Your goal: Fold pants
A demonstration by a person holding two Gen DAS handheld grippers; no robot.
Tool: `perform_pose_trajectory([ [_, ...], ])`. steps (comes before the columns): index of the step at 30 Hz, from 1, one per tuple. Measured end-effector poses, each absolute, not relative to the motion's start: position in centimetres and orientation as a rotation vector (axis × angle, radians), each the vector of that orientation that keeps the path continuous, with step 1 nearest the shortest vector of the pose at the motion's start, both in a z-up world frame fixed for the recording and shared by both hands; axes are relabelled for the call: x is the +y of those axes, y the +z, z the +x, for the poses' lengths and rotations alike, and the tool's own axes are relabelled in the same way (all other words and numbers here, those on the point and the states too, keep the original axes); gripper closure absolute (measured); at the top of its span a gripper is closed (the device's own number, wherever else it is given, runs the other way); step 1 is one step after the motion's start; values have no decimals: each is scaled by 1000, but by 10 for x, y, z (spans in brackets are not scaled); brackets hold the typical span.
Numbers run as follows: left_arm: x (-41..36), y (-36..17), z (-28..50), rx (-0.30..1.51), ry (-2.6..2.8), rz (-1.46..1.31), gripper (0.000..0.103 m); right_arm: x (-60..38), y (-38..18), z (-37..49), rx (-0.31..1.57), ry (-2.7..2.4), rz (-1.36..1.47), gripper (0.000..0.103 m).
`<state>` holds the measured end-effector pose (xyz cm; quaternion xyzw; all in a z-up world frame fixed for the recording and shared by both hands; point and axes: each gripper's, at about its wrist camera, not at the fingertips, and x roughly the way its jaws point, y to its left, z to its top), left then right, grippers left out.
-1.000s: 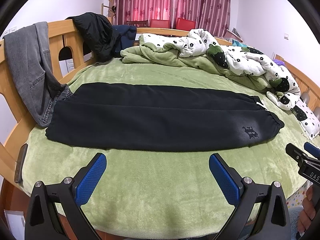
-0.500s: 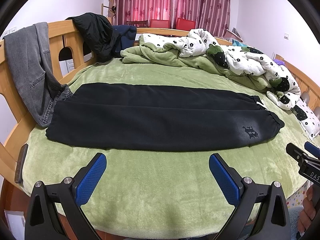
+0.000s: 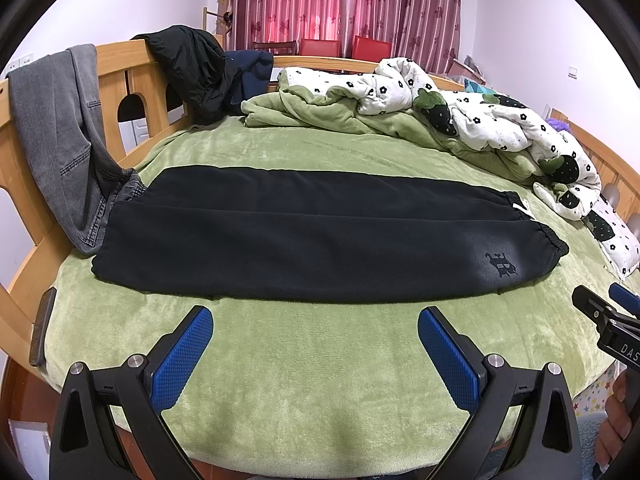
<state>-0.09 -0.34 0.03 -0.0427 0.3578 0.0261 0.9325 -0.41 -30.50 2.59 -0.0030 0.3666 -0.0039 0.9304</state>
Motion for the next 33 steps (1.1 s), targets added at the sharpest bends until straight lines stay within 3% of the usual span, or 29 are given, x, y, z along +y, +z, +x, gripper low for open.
perform_pose_trajectory([
  [18,-5,1,-3,724,50,-101,0,-306,28,-5,751,5,2,1],
  [27,-6,23,-7,744,-11,-136,0,-326,73,-9,770,173,156,1],
  [33,5,52,8,688,20,-131,0,-345,95,6,687,71,55,1],
])
